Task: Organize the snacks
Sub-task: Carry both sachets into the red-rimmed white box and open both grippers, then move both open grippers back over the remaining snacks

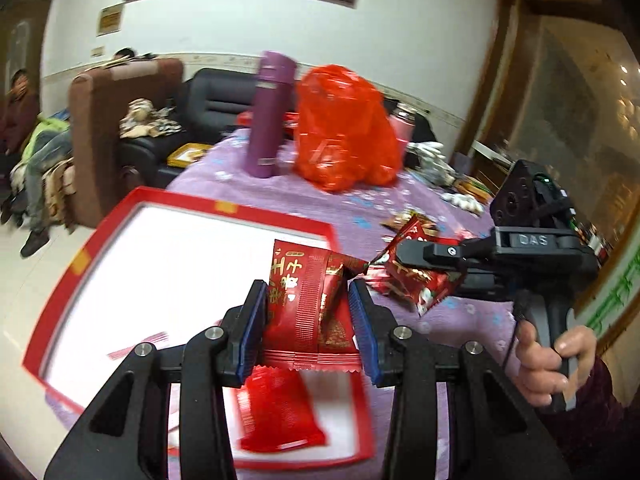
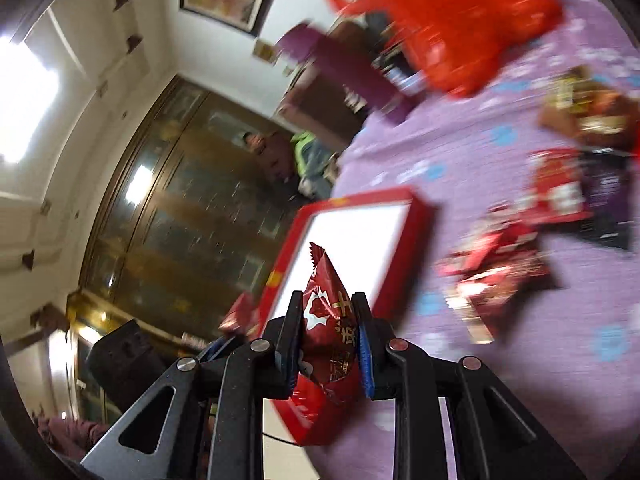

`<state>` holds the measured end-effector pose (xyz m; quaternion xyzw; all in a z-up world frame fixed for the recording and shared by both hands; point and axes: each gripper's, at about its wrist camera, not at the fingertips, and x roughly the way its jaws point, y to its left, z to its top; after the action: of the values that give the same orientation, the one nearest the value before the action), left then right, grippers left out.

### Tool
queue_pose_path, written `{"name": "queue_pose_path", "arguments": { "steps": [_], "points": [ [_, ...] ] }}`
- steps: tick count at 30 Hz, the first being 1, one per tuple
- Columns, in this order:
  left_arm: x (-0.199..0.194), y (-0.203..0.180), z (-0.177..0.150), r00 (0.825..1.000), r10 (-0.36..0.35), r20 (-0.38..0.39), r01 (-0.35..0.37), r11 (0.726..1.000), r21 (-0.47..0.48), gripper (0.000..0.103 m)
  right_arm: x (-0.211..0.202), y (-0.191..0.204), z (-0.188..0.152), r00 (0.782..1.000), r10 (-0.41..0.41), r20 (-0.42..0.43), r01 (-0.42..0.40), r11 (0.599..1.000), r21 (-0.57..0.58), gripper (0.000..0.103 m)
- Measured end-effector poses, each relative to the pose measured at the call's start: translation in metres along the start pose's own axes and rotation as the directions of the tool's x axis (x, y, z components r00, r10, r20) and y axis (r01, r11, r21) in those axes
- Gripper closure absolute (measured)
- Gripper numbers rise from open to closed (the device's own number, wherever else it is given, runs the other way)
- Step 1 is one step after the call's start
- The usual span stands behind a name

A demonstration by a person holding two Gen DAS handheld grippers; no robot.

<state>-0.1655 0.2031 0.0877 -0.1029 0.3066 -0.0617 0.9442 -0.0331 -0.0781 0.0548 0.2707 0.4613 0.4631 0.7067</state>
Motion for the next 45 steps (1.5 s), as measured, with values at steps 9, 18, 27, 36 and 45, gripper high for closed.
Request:
{"name": "queue_pose_path", "arguments": {
  "steps": [9, 18, 27, 36, 45],
  "points": [
    [-0.003, 0.036, -0.016, 0.998, 0.056, -0.015, -0.057, 0.996, -0.067, 0.063, 0.065, 0.042, -0.021, 0.993, -0.029, -0.115, 0.020, 0.996, -0.082, 0.080],
    [-0.002, 0.050, -0.022, 0.996, 0.084, -0.029, -0.086, 0.993, -0.084, 0.063, 0.102, 0.064, -0.046, 0.981, -0.087, -0.173, 0.059, 0.986, -0.158, 0.077],
    [-0.003, 0.061, -0.022, 0.988, 0.146, -0.051, -0.151, 0.981, -0.124, 0.047, 0.095, 0.073, -0.050, 0.983, -0.105, -0.148, 0.079, 0.981, -0.176, 0.057],
    [-0.004, 0.062, -0.018, 0.984, 0.171, -0.050, -0.176, 0.974, -0.142, 0.036, 0.053, 0.051, -0.030, 0.992, -0.115, -0.048, 0.107, 0.984, -0.141, 0.047],
    [0.003, 0.039, -0.009, 0.981, 0.176, -0.077, -0.181, 0.981, -0.068, 0.031, -0.021, 0.000, 0.008, 0.982, -0.167, 0.091, 0.171, 0.985, -0.036, 0.044]
  ]
}}
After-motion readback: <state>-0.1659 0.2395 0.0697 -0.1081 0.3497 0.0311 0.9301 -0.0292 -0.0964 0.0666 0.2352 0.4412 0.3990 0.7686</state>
